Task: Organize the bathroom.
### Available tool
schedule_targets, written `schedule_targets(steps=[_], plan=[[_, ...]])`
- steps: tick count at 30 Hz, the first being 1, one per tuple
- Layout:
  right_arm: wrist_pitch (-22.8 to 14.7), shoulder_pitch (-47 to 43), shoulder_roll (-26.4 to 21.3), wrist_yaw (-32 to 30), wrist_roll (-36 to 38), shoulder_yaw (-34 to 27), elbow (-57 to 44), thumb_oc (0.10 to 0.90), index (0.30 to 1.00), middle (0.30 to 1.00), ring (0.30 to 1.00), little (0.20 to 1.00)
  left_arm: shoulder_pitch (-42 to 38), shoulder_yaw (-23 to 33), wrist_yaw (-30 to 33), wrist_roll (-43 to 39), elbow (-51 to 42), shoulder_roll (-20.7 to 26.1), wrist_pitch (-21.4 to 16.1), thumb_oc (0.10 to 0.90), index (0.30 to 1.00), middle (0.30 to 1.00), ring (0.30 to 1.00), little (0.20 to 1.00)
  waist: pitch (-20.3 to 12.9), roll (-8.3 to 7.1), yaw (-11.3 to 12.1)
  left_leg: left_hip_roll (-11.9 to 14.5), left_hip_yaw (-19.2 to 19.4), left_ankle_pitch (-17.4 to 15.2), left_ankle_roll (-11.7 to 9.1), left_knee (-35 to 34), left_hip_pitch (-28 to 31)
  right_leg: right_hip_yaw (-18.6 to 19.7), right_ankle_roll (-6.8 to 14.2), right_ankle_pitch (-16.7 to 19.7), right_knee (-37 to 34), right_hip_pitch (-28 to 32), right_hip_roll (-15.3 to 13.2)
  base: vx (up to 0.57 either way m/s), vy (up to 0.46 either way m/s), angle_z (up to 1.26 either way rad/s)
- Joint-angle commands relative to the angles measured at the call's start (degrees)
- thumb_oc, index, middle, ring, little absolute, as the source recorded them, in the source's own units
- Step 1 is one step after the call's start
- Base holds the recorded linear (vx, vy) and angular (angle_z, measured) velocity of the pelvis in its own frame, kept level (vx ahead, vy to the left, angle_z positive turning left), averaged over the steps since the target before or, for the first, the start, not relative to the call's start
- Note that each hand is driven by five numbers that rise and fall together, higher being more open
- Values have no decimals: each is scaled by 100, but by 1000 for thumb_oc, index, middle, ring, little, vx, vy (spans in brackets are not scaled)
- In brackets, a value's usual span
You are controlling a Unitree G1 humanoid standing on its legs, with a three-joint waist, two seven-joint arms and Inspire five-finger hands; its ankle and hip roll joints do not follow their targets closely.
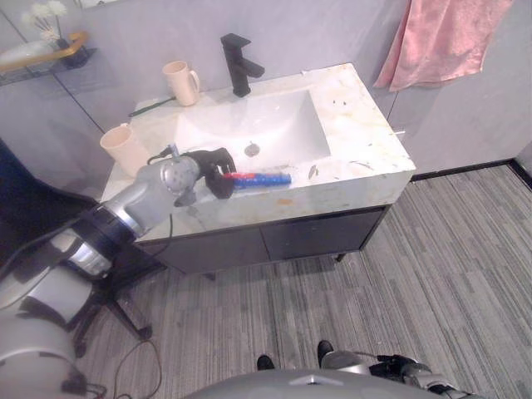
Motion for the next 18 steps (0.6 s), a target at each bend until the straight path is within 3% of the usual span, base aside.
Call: schedule_targets(steps=[1, 5, 8, 11, 15, 18], plan=[[-1, 102, -294, -9, 210, -42, 10, 800, 900, 900, 900, 900, -384, 638, 363, 267, 299, 88, -118, 400, 300, 300, 300, 300, -216, -108, -18, -106, 618, -554, 42, 587, -27, -240, 344, -955, 700, -221, -54, 0, 0, 0], [-27, 103, -297, -27, 278, -60, 7, 800, 900, 900, 900, 900, -359, 671, 578, 57, 309, 114, -139, 400, 300, 300, 300, 300, -213, -110, -9, -111, 614, -548, 41, 592, -33, -249, 339, -946, 691, -213, -59, 0, 0, 0], [-116, 121, -277, -145, 756, -148, 1, 800, 900, 900, 900, 900, -310, 784, 987, -498, 347, 86, -111, 400, 300, 300, 300, 300, -219, -130, -9, -115, 605, -540, 37, 581, -29, -237, 345, -931, 683, -215, -58, 0, 0, 0], [-495, 184, -259, -391, 1607, -475, -72, 800, 900, 900, 900, 900, -54, 1134, 1867, -1537, 372, 6, -197, 400, 300, 300, 300, 300, -208, -165, -26, -111, 618, -520, 31, 550, -10, -208, 352, -897, 662, -213, -46, -24, 45, -2], [-1153, 382, -306, -889, 2403, -1060, -528, 800, 900, 900, 900, 900, 582, 1846, 2469, -2537, 361, -116, -696, 400, 300, 300, 300, 300, -159, -239, -78, -108, 662, -503, 46, 522, 33, -104, 364, -830, 639, -220, -16, -30, 55, -9], [-1690, 643, -385, -1716, 2710, -1615, -1505, 800, 900, 900, 900, 900, 1171, 2455, 2915, -3040, 108, -263, -1145, 400, 300, 300, 300, 300, -115, -316, -155, -111, 698, -491, 52, 485, 59, 1, 383, -758, 616, -261, 6, -53, 60, -16]])
